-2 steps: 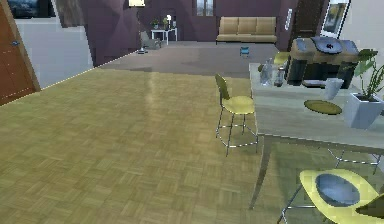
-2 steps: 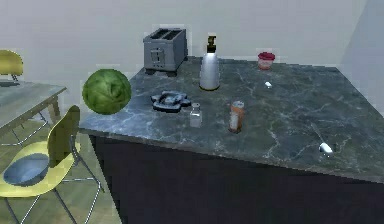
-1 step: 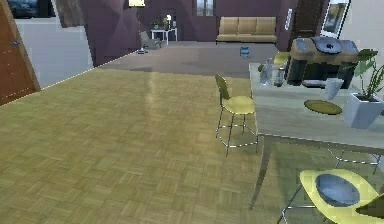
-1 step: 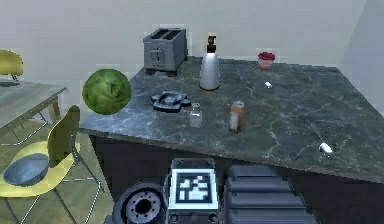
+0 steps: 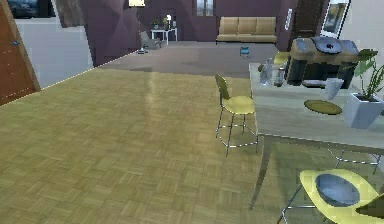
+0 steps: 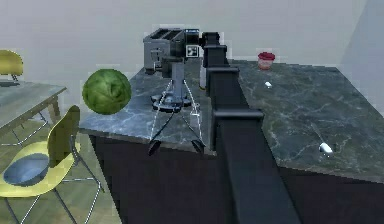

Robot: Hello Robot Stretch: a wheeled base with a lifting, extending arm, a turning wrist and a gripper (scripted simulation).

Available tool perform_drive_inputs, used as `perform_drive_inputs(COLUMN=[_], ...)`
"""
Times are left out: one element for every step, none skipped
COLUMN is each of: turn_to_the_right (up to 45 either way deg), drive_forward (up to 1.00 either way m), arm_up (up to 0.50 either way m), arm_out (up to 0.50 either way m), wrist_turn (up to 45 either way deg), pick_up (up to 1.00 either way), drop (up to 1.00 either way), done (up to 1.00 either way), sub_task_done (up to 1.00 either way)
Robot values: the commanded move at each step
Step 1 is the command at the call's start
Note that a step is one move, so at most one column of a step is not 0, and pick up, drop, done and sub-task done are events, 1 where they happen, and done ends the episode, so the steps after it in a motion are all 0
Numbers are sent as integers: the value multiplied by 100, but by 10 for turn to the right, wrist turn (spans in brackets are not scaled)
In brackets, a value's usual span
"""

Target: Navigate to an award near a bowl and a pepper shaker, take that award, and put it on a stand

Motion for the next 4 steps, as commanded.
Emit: perform_drive_inputs(turn_to_the_right=[0, 0, 0, 0], drive_forward=[0, 0, 0, 0], arm_up=[0, 0, 0, 0], arm_out=[0, 0, 2, 0], wrist_turn=[450, 450, 0, 450], pick_up=[0, 0, 0, 0], drop=[0, 0, 0, 0], done=[0, 0, 0, 0], sub_task_done=[0, 0, 0, 0])
